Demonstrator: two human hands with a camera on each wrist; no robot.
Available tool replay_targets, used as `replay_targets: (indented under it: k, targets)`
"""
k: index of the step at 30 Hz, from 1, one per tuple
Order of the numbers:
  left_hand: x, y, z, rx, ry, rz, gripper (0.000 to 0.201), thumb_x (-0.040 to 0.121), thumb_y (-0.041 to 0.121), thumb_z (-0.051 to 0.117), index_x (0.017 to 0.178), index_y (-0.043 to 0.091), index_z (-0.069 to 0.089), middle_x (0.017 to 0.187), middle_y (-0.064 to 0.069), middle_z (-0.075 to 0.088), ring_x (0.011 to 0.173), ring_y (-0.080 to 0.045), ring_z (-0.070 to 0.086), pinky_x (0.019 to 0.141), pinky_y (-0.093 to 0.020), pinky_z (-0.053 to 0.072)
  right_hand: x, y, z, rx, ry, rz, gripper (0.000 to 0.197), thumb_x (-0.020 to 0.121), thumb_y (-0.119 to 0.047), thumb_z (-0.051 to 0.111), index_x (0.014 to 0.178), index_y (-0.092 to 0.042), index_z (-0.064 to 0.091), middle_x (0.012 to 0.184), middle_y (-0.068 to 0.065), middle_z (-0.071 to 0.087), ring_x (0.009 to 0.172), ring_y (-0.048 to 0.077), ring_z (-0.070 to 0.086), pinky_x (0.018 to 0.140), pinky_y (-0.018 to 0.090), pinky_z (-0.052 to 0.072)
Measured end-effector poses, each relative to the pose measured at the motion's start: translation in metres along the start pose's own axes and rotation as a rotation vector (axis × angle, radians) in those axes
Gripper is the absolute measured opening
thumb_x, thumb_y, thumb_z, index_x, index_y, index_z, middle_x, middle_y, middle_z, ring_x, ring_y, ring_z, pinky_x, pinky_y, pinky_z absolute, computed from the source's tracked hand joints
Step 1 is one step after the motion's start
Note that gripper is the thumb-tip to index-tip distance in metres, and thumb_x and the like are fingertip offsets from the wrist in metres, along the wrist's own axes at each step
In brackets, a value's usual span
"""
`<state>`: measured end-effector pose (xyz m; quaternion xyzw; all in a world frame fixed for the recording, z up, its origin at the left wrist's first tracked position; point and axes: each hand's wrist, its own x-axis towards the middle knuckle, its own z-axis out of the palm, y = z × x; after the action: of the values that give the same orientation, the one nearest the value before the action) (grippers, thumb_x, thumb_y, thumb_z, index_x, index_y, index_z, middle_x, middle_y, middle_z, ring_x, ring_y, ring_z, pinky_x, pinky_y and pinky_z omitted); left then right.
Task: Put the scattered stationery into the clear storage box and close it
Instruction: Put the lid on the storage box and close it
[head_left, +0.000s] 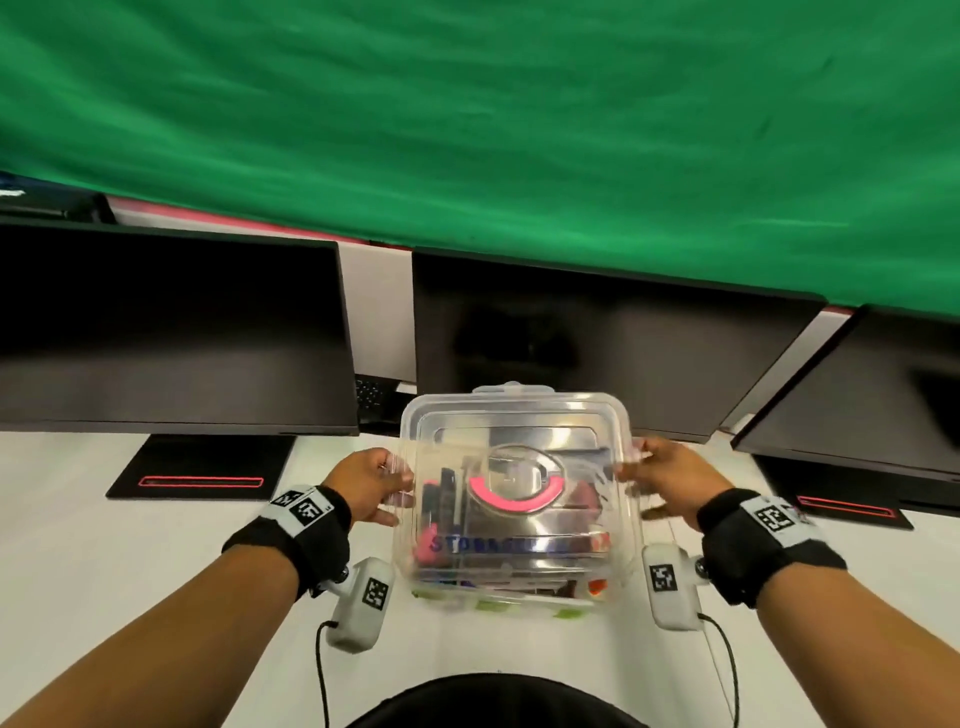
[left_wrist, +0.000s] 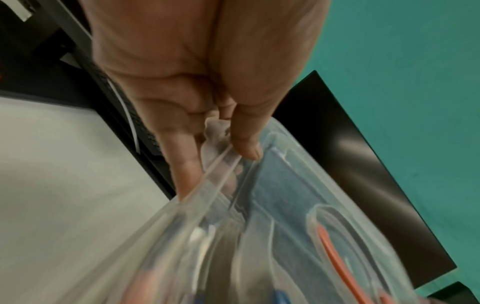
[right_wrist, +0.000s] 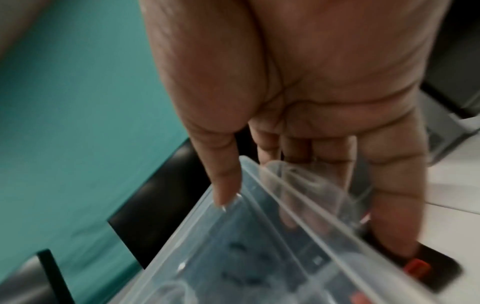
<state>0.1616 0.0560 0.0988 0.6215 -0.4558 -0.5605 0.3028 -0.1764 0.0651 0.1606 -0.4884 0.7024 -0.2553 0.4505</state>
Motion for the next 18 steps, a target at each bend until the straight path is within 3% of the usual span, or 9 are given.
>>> replay_targets:
  k: [2,5,9,11,14,18]
  targets:
    - [0.004,-0.002,0.001,0.020,0.009,-0.021,0.006,0.092,0.013,0.056,0.087,0.010,0.054,0.086,-0.009,0.064,0.073,-0.018,0.066,0.053,-0.029,0.056,0.006,0.016,0.005,-0.035,-0.030,0.112,0.039,0.083,-0.010,0.068,0.115,-0.023,0.050,0.097,0.013,0.062,0.082,0.023,0.058,0.066,0.034,0.051]
    - [0.010,0.004,0.003,0.047,0.028,-0.016,0.005,0.092,0.014,0.057,0.089,0.010,0.056,0.088,-0.008,0.065,0.072,-0.018,0.065,0.052,-0.027,0.053,0.013,0.027,0.011,-0.015,0.012,0.164,0.047,0.084,0.002,0.061,0.124,-0.020,0.048,0.097,0.019,0.063,0.080,0.025,0.058,0.062,0.032,0.052]
    - [0.016,0.007,0.005,0.084,0.092,-0.017,0.008,0.090,0.015,0.061,0.094,0.008,0.059,0.082,-0.007,0.063,0.064,-0.015,0.060,0.054,-0.026,0.052,0.022,0.037,0.013,-0.037,0.057,0.188,0.049,0.083,0.002,0.063,0.128,-0.012,0.049,0.102,0.020,0.067,0.089,0.032,0.065,0.065,0.034,0.055]
    - [0.018,0.000,0.006,0.149,0.145,-0.051,0.018,0.086,0.017,0.065,0.099,0.007,0.059,0.078,-0.007,0.060,0.065,-0.017,0.059,0.054,-0.027,0.055,0.023,0.043,0.016,-0.053,0.050,0.211,0.050,0.082,0.000,0.066,0.128,-0.009,0.050,0.099,0.017,0.068,0.085,0.030,0.066,0.063,0.033,0.055]
    - [0.021,-0.013,0.012,0.324,0.175,-0.079,0.031,0.082,0.020,0.071,0.106,0.005,0.060,0.092,-0.009,0.059,0.077,-0.023,0.060,0.062,-0.031,0.058,0.022,0.054,0.025,-0.121,0.057,0.237,0.052,0.081,0.000,0.068,0.129,-0.005,0.049,0.094,0.016,0.063,0.074,0.026,0.062,0.057,0.033,0.055]
    - [0.024,-0.018,0.018,0.522,0.207,-0.035,0.037,0.080,0.026,0.072,0.111,0.010,0.060,0.105,-0.009,0.062,0.094,-0.028,0.063,0.080,-0.038,0.058,0.023,0.061,0.033,-0.240,0.124,0.235,0.054,0.080,-0.005,0.070,0.129,-0.006,0.048,0.117,0.019,0.060,0.094,0.035,0.064,0.068,0.039,0.060]
